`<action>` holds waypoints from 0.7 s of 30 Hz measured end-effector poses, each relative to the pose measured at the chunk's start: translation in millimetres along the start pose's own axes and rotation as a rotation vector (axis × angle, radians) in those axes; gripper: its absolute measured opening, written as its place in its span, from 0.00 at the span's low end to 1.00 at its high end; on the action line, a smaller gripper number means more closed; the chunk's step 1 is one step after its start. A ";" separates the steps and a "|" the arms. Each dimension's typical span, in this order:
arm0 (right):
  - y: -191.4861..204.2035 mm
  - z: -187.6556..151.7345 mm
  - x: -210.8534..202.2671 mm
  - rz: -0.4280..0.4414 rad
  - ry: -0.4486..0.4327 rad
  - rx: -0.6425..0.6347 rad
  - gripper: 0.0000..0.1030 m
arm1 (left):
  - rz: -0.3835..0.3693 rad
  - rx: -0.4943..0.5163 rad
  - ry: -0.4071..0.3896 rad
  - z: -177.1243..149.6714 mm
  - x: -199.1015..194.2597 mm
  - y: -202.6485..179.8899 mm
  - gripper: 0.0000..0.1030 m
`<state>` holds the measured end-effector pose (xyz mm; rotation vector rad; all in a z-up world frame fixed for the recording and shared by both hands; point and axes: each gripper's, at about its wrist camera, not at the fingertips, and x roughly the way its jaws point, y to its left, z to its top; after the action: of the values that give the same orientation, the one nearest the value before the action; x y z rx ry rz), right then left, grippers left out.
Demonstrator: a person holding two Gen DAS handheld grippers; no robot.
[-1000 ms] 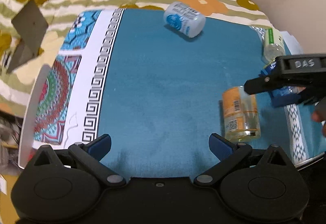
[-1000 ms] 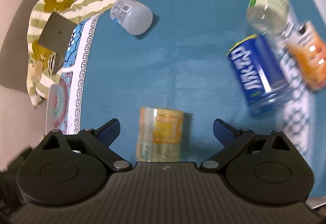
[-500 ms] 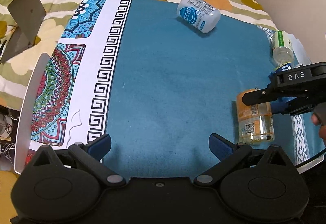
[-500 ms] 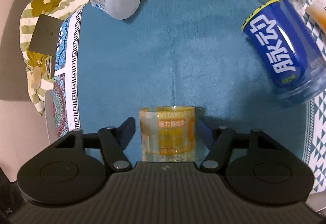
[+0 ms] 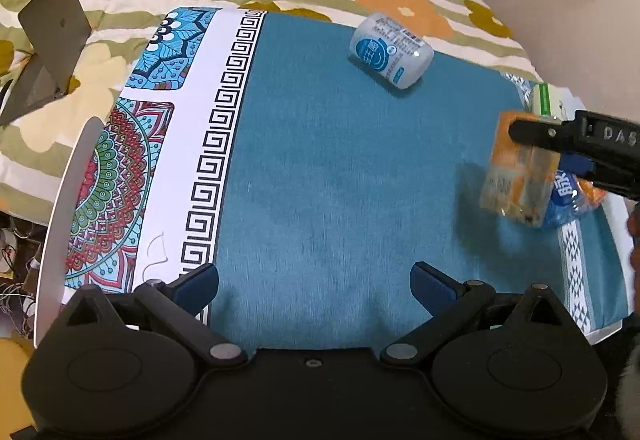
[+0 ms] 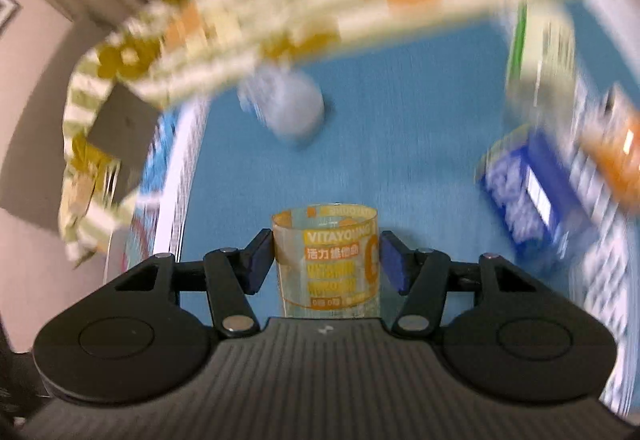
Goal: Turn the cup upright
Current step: 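Close the right tool on the cup while the left tool opens and releases it, then lower the cup rim-up onto the cloth with the right tool and open it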
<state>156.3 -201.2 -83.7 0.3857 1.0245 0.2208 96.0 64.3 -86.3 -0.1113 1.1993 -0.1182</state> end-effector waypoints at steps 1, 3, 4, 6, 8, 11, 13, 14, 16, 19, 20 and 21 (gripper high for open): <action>4.2 -5.4 -2.5 -0.010 -0.074 -0.037 0.70 | 0.001 0.002 -0.003 0.7 0.8 0.1 1.00; 10.3 -19.0 0.0 -0.028 -0.197 -0.119 0.70 | 0.009 0.013 -0.007 1.5 4.1 -0.7 1.00; 11.9 -26.6 4.1 -0.031 -0.250 -0.163 0.70 | 0.013 0.020 -0.006 1.3 6.3 -1.2 1.00; 13.4 -39.1 15.7 -0.041 -0.305 -0.227 0.70 | 0.021 0.035 -0.001 0.0 11.6 -1.9 1.00; 10.8 -49.7 28.5 -0.029 -0.338 -0.252 0.70 | 0.029 0.048 0.011 -2.2 17.0 -2.4 1.00; 6.9 -58.4 34.7 -0.026 -0.366 -0.267 0.71 | 0.030 0.057 0.022 -5.8 21.5 -2.6 1.00; 7.4 -63.1 33.2 -0.023 -0.367 -0.292 0.71 | 0.027 0.062 0.030 -7.7 23.5 -3.7 1.00; 10.4 -64.9 33.4 -0.024 -0.365 -0.304 0.71 | 0.025 0.066 0.033 -8.5 24.2 -4.5 1.00; 10.9 -70.3 29.2 -0.029 -0.358 -0.330 0.71 | 0.023 0.075 0.037 -9.6 24.4 -7.4 1.00; 14.5 -78.8 24.6 -0.046 -0.343 -0.372 0.71 | 0.020 0.086 0.034 -10.5 24.0 -10.4 1.00; 15.5 -82.4 24.0 -0.050 -0.339 -0.382 0.71 | 0.019 0.088 0.034 -10.8 24.1 -10.9 1.00; 16.3 -85.4 23.5 -0.055 -0.337 -0.392 0.71 | 0.019 0.089 0.033 -11.2 24.0 -11.5 1.00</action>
<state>94.5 -160.1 -134.8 0.0340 0.6392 0.2902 93.8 49.0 -110.8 -0.0203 1.2263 -0.1568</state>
